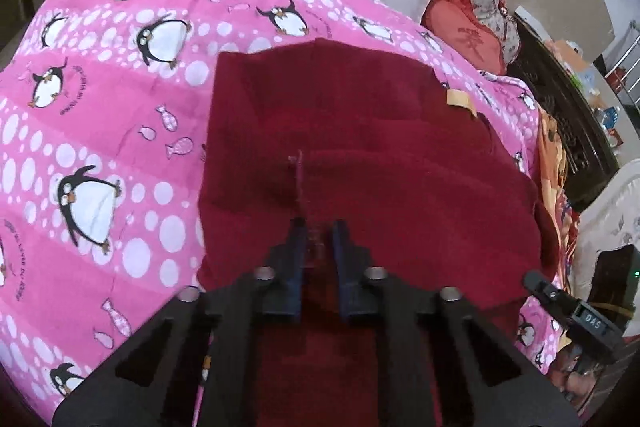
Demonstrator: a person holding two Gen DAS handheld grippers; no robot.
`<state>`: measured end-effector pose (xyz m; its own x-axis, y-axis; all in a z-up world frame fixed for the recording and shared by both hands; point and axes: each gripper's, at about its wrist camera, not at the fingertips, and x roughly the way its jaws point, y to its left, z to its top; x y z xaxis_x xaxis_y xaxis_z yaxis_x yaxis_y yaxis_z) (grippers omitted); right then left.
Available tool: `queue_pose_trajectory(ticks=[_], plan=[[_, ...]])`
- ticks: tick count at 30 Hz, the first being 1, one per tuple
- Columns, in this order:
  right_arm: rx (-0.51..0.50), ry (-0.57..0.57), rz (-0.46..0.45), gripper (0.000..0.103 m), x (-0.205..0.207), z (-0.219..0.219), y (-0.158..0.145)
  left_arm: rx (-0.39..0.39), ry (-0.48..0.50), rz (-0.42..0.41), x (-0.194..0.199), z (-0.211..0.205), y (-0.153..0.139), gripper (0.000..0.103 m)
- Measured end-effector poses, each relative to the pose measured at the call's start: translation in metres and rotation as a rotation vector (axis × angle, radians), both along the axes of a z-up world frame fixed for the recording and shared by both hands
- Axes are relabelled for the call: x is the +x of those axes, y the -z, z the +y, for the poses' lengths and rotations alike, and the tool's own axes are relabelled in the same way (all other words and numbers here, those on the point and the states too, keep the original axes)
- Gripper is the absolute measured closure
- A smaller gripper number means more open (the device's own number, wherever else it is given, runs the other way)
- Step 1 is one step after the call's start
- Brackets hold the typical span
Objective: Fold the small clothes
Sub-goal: 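Grasp the shirt hem with the left gripper and lift it toward the collar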
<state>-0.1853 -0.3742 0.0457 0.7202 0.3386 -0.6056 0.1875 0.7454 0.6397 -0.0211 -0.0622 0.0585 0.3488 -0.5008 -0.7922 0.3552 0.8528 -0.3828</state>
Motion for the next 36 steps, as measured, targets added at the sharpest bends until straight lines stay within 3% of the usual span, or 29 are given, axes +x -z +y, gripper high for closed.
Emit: queue_pose_trajectory(ticks=[5, 10, 13, 20, 22, 24, 27, 29, 30, 31, 33, 36], plan=[[-0.032, -0.031, -0.096, 0.098, -0.021, -0.001, -0.033, -0.116, 0.023, 0.050, -0.024, 0.017, -0.016, 0.096], [-0.035, -0.077, -0.144, 0.099, -0.029, -0.006, -0.062, -0.162, 0.087, 0.056, -0.056, 0.025, -0.040, 0.096], [-0.054, -0.098, -0.150, 0.099, -0.006, -0.003, -0.070, -0.183, 0.072, 0.096, -0.045, 0.021, -0.044, 0.096], [-0.157, -0.061, -0.098, 0.099, 0.084, -0.007, -0.069, -0.259, -0.122, 0.213, 0.018, 0.040, -0.032, 0.095], [-0.191, -0.016, -0.051, 0.099, 0.113, -0.014, -0.057, -0.251, -0.168, 0.216, 0.030, 0.048, -0.029, 0.082], [-0.190, 0.031, 0.012, 0.099, 0.137, -0.022, -0.037, -0.239, -0.191, 0.185, 0.036, 0.055, -0.032, 0.052], [-0.151, 0.043, 0.034, 0.098, 0.150, -0.031, -0.017, -0.232, -0.198, 0.150, 0.035, 0.060, -0.034, 0.044], [-0.128, 0.032, 0.025, 0.094, 0.148, -0.035, -0.020, -0.218, -0.175, 0.143, 0.034, 0.058, -0.033, 0.044], [-0.109, 0.017, 0.021, 0.085, 0.143, -0.037, -0.025, -0.214, -0.165, 0.137, 0.033, 0.057, -0.031, 0.043], [-0.096, 0.009, 0.015, 0.068, 0.137, -0.037, -0.028, -0.214, -0.155, 0.133, 0.030, 0.054, -0.031, 0.042], [-0.076, -0.010, -0.015, 0.054, 0.121, -0.035, -0.036, -0.226, -0.130, 0.136, 0.028, 0.047, -0.027, 0.038], [-0.135, -0.028, -0.023, 0.054, 0.093, -0.032, -0.048, -0.234, -0.121, 0.143, 0.027, 0.039, -0.018, 0.038]])
